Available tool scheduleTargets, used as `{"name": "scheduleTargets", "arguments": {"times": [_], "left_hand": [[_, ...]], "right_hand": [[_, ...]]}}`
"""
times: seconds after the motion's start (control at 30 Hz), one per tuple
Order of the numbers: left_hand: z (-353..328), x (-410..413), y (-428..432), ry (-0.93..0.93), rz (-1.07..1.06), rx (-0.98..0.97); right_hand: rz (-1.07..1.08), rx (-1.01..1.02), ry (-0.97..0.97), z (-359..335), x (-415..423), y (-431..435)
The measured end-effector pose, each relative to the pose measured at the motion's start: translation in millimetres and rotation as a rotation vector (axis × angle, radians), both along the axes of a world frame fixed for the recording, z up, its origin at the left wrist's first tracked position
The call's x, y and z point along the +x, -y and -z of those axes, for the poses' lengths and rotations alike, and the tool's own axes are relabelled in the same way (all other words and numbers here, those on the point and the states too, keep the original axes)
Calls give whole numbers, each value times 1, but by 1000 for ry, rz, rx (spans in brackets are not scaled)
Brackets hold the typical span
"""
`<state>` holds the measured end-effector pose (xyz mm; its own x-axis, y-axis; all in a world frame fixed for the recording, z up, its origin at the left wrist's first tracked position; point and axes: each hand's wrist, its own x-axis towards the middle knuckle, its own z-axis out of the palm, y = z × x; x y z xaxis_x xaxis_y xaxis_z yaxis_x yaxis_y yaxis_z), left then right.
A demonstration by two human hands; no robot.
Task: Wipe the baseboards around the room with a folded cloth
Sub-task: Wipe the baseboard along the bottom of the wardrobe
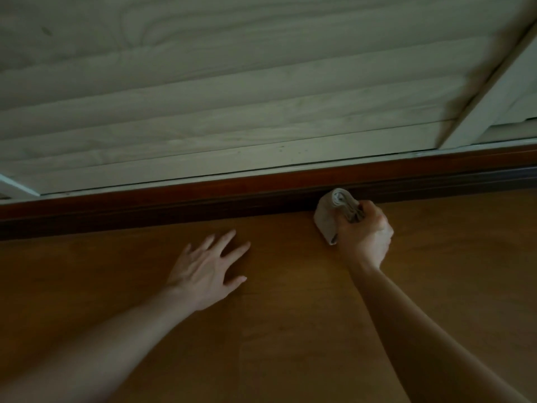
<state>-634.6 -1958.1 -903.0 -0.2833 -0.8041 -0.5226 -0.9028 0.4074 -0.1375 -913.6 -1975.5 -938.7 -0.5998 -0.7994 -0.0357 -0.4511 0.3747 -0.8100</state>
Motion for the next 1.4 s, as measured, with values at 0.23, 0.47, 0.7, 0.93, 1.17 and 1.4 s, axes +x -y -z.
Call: {"name": "scheduleTargets", "arguments": {"times": [0.23,0.47,0.7,0.93,1.17,1.4], "left_hand": [[4,-3,-5,-90,-237,19],[4,-3,-9,-79,-112,90],[-12,27,20,95,350,167],[12,31,29,-35,168,82],[25,45,21,-170,168,32],[25,75,20,-183,222,46]], "right_hand": [[-9,-16,8,-10,6,-3],[-36,-50,-52,-6,0,-4],[8,-57,-93,-11,-1,1],[61,-44,-81,-6,14,2],[-80,-51,-136,-5,56,3],[-64,-58,-86,3,88,5]]}}
